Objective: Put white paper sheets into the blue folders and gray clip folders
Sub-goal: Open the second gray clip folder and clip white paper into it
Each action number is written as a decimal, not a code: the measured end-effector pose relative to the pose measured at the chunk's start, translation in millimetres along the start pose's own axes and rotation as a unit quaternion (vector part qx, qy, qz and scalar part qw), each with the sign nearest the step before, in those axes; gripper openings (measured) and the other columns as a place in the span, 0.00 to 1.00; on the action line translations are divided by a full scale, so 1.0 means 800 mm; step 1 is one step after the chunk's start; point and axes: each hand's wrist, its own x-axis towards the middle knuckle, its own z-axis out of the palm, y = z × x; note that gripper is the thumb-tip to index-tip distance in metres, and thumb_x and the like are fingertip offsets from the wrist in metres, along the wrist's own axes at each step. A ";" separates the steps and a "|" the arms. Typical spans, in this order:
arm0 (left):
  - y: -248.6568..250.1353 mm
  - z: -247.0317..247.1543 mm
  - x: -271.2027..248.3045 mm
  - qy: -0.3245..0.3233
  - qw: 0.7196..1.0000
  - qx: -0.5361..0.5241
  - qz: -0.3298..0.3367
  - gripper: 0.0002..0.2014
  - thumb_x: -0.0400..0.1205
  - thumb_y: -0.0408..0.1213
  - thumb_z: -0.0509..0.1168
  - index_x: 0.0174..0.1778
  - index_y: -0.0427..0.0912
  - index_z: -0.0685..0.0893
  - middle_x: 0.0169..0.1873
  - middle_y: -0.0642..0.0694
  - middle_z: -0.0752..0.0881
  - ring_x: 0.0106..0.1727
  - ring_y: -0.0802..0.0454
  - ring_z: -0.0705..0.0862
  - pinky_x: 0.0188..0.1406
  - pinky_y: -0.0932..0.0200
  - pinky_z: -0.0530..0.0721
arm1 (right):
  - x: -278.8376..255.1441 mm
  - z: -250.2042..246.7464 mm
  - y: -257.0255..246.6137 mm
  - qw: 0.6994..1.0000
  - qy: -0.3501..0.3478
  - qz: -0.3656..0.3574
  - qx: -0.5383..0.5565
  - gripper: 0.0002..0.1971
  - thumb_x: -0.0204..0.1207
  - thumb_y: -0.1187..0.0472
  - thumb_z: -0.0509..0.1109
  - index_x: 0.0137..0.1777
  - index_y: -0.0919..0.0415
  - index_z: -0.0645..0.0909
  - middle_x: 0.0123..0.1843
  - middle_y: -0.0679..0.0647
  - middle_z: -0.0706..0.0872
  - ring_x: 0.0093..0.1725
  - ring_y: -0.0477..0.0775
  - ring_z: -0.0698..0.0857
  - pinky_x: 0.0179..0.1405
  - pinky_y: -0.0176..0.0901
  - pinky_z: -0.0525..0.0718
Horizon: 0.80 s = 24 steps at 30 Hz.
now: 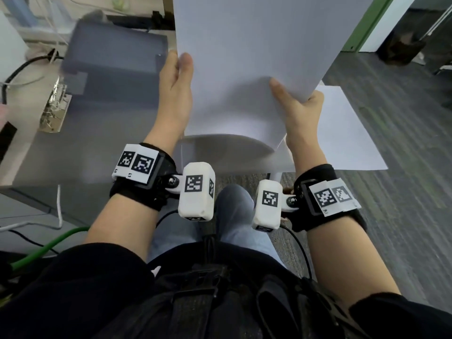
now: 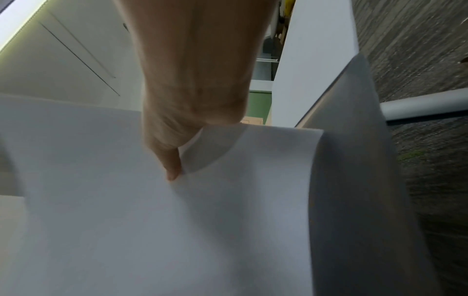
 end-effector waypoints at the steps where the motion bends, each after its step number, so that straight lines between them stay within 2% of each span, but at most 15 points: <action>1: 0.000 0.000 0.002 0.012 1.000 0.008 0.002 0.27 0.85 0.47 0.53 0.73 0.29 0.69 0.72 0.37 0.75 0.75 0.44 0.72 0.77 0.46 0.69 | 0.001 0.001 0.000 1.000 0.000 -0.001 0.004 0.11 0.70 0.70 0.77 0.31 0.57 0.83 0.26 0.42 0.87 0.31 0.41 0.85 0.37 0.38 0.84; 2: -0.003 0.001 0.003 0.014 1.000 0.007 0.013 0.25 0.86 0.45 0.52 0.72 0.30 0.71 0.72 0.39 0.76 0.75 0.45 0.73 0.77 0.49 0.70 | 0.002 0.002 0.001 1.000 0.000 0.002 0.007 0.10 0.70 0.70 0.77 0.31 0.58 0.83 0.27 0.42 0.87 0.32 0.42 0.85 0.37 0.38 0.84; 4: -0.013 0.000 0.003 0.013 1.000 -0.001 0.028 0.18 0.86 0.42 0.50 0.62 0.35 0.77 0.61 0.46 0.81 0.65 0.49 0.79 0.72 0.56 0.74 | 0.001 0.003 0.005 1.000 0.000 0.011 0.008 0.10 0.71 0.70 0.77 0.32 0.57 0.84 0.27 0.41 0.87 0.32 0.41 0.85 0.37 0.38 0.84; 6: -0.021 0.000 0.000 0.012 1.000 -0.002 0.027 0.14 0.87 0.39 0.49 0.57 0.37 0.77 0.51 0.51 0.80 0.54 0.59 0.78 0.64 0.65 0.74 | -0.001 0.004 0.007 1.000 -0.001 0.018 0.005 0.10 0.71 0.69 0.76 0.32 0.56 0.84 0.28 0.41 0.87 0.33 0.41 0.85 0.38 0.38 0.84; 8: -0.023 0.001 0.001 0.016 0.999 0.001 0.029 0.13 0.88 0.38 0.49 0.52 0.38 0.77 0.46 0.51 0.79 0.47 0.65 0.76 0.57 0.70 0.74 | 0.001 0.005 0.005 1.000 0.003 0.018 -0.006 0.10 0.70 0.68 0.77 0.31 0.56 0.83 0.27 0.42 0.87 0.32 0.43 0.85 0.37 0.40 0.84; 10: -0.019 0.001 0.006 0.020 0.999 -0.002 0.037 0.10 0.86 0.38 0.51 0.42 0.43 0.74 0.39 0.49 0.75 0.39 0.62 0.71 0.46 0.71 0.72 | 0.006 0.006 0.000 1.000 0.010 0.017 -0.012 0.10 0.69 0.68 0.79 0.31 0.57 0.83 0.29 0.44 0.87 0.33 0.46 0.85 0.36 0.42 0.85; 12: -0.014 0.000 0.015 0.055 0.998 0.007 0.037 0.08 0.84 0.35 0.55 0.38 0.46 0.71 0.33 0.52 0.73 0.34 0.61 0.68 0.38 0.70 0.69 | 0.014 0.005 -0.004 1.000 0.001 0.020 -0.004 0.07 0.67 0.69 0.80 0.35 0.58 0.85 0.35 0.50 0.89 0.37 0.51 0.88 0.40 0.45 0.87; 14: -0.017 -0.004 0.023 0.085 0.996 0.011 0.033 0.06 0.80 0.29 0.58 0.45 0.44 0.76 0.35 0.53 0.80 0.36 0.59 0.75 0.39 0.67 0.75 | 0.021 0.004 -0.004 0.999 -0.020 0.038 -0.010 0.06 0.66 0.69 0.81 0.39 0.62 0.87 0.39 0.55 0.91 0.40 0.54 0.90 0.43 0.48 0.89; 15: -0.021 -0.006 0.026 0.080 0.996 0.011 0.028 0.11 0.78 0.26 0.57 0.52 0.42 0.78 0.41 0.51 0.86 0.40 0.56 0.80 0.43 0.63 0.79 | 0.024 0.004 -0.001 0.998 -0.026 0.055 -0.026 0.07 0.65 0.69 0.81 0.40 0.63 0.87 0.38 0.53 0.91 0.39 0.53 0.90 0.42 0.46 0.89; 17: -0.029 -0.007 0.028 0.054 0.998 0.028 0.001 0.21 0.75 0.23 0.55 0.62 0.41 0.79 0.49 0.46 0.89 0.44 0.52 0.83 0.47 0.58 0.82 | 0.029 0.002 0.010 0.994 -0.022 0.090 -0.066 0.07 0.64 0.68 0.81 0.38 0.61 0.86 0.34 0.49 0.90 0.35 0.49 0.89 0.37 0.41 0.87; 20: -0.050 -0.009 0.029 0.043 0.995 0.064 -0.058 0.25 0.74 0.22 0.53 0.59 0.50 0.80 0.41 0.47 0.86 0.40 0.50 0.81 0.40 0.59 0.80 | 0.033 -0.002 0.039 0.984 0.015 0.122 -0.132 0.07 0.67 0.65 0.79 0.38 0.62 0.83 0.38 0.55 0.88 0.37 0.53 0.86 0.40 0.45 0.85; 22: -0.067 -0.008 0.023 0.040 0.993 0.071 -0.083 0.25 0.71 0.21 0.52 0.56 0.49 0.83 0.39 0.46 0.87 0.38 0.49 0.81 0.39 0.58 0.80 | 0.031 -0.006 0.058 0.977 0.052 0.130 -0.163 0.09 0.70 0.65 0.74 0.49 0.62 0.82 0.47 0.59 0.88 0.45 0.56 0.87 0.49 0.48 0.86; 24: -0.084 -0.008 0.014 0.049 0.989 0.083 -0.113 0.26 0.70 0.22 0.51 0.55 0.48 0.85 0.38 0.45 0.87 0.37 0.48 0.80 0.38 0.57 0.79 | 0.026 -0.009 0.073 0.967 0.068 0.142 -0.200 0.16 0.72 0.65 0.69 0.60 0.60 0.80 0.46 0.59 0.87 0.48 0.57 0.86 0.54 0.47 0.84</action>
